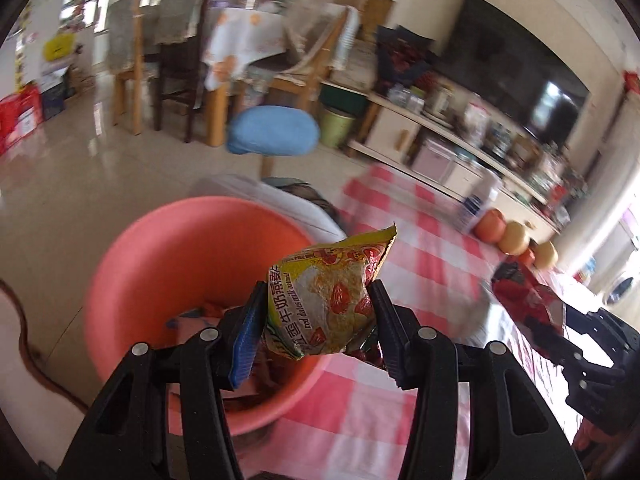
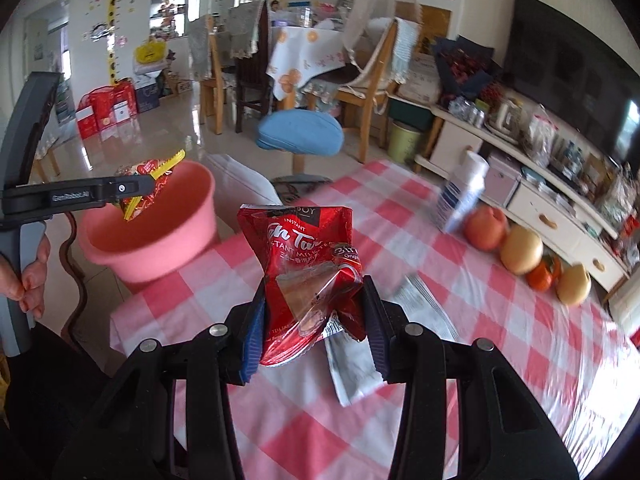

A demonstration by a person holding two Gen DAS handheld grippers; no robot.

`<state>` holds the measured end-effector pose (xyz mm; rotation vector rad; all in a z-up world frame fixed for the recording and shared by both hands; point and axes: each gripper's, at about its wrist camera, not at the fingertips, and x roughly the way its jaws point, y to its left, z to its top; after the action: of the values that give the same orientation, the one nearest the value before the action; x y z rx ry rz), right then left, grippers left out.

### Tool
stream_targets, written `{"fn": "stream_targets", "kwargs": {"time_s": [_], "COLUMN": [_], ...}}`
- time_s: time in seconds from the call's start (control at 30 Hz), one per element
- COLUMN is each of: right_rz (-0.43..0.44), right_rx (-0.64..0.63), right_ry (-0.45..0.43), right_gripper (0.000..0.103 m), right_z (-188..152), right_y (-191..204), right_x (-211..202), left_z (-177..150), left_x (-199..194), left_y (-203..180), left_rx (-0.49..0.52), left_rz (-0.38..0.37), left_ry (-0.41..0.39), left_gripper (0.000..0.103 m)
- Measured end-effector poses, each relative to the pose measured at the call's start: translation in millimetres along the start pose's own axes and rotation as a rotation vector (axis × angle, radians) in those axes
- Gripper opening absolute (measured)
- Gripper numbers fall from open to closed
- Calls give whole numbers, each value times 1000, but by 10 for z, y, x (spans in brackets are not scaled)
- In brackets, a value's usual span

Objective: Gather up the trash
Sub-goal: 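Carry both packets to the pink bucket and open both tools over it, then move both tools back over the table toward the white bag and foil packet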

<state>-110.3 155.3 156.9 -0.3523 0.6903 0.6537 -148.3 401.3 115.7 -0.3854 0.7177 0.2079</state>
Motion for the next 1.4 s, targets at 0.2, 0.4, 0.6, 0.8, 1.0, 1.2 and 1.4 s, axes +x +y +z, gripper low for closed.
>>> {"fn": "stream_targets", "kwargs": {"time_s": [0.2, 0.4, 0.6, 0.8, 1.0, 1.2, 1.4], "right_rz": [63, 124, 156, 131, 65, 35, 17], "right_rx": [-118, -212, -277, -157, -34, 54, 136], "right_ry": [-20, -25, 9, -41, -28, -21, -26], "right_gripper": [45, 45, 59, 85, 91, 91, 91], "right_z": [475, 799, 918, 764, 505, 208, -5], "right_y": [548, 1103, 1513, 1274, 864, 549, 257], "right_x": [258, 553, 927, 790, 645, 519, 366], "left_z": [132, 176, 161, 176, 214, 253, 278], "left_x": [87, 217, 284, 232, 166, 161, 167], "left_y": [475, 799, 1013, 966, 716, 418, -30], "left_rx": [-130, -238, -307, -283, -235, -166, -46], "left_rz": [99, 118, 189, 234, 210, 180, 162], "left_ry": [-5, 19, 40, 14, -10, -16, -24], "left_gripper": [53, 53, 64, 85, 92, 93, 93]}}
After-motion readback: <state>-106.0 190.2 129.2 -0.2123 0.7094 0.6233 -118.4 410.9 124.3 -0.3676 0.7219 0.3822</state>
